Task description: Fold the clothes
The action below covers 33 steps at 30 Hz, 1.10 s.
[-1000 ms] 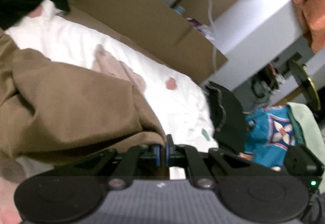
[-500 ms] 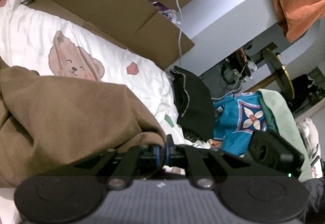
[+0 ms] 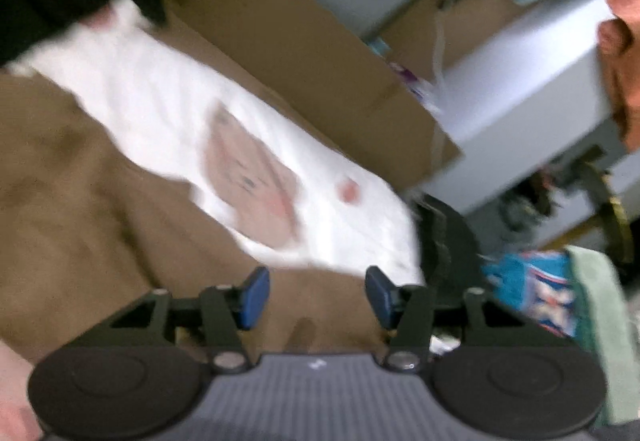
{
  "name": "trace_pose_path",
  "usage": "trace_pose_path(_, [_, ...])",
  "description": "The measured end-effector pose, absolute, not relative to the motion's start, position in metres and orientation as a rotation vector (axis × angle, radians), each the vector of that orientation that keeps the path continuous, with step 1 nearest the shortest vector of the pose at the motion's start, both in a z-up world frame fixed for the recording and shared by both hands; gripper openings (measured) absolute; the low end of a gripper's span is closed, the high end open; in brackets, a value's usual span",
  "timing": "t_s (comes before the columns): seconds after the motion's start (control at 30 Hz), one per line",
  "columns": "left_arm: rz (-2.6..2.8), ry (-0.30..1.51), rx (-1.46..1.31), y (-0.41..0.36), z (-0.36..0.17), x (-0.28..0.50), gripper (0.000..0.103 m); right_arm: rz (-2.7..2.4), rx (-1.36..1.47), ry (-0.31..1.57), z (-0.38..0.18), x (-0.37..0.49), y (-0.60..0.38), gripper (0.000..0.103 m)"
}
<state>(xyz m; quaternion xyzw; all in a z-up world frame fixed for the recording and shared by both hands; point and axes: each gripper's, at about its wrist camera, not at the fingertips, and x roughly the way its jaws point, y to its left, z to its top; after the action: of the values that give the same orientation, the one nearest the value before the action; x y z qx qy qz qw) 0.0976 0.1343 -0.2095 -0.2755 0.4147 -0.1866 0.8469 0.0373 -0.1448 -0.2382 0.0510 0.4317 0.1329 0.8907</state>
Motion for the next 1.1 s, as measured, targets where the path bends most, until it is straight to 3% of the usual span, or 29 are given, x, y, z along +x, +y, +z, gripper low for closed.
trace_pose_path(0.27, [-0.015,0.882,-0.600,0.226,-0.240,0.103,0.055,0.277,-0.009,0.974,-0.254,0.022,-0.138,0.021])
trace_pose_path(0.33, [0.059,0.864,-0.619,0.248,-0.241,0.100,0.055,0.277,-0.039,0.993,-0.258,0.019,-0.137,0.034])
trace_pose_path(0.43, [0.142,0.842,-0.594,0.269,-0.239,0.098,0.056,0.252,-0.020,1.006,-0.260,0.020,-0.145,0.040])
trace_pose_path(0.97, [0.327,0.907,-0.609,0.316,-0.291,0.102,0.056,0.155,0.041,1.012,-0.249,0.007,-0.185,0.047])
trace_pose_path(1.07, [0.307,0.901,-0.587,0.315,-0.295,0.105,0.043,0.151,0.054,1.006,-0.248,0.005,-0.188,0.047])
trace_pose_path(1.1, [0.284,0.902,-0.590,0.315,-0.297,0.106,0.024,0.153,0.054,1.003,-0.247,0.005,-0.187,0.047])
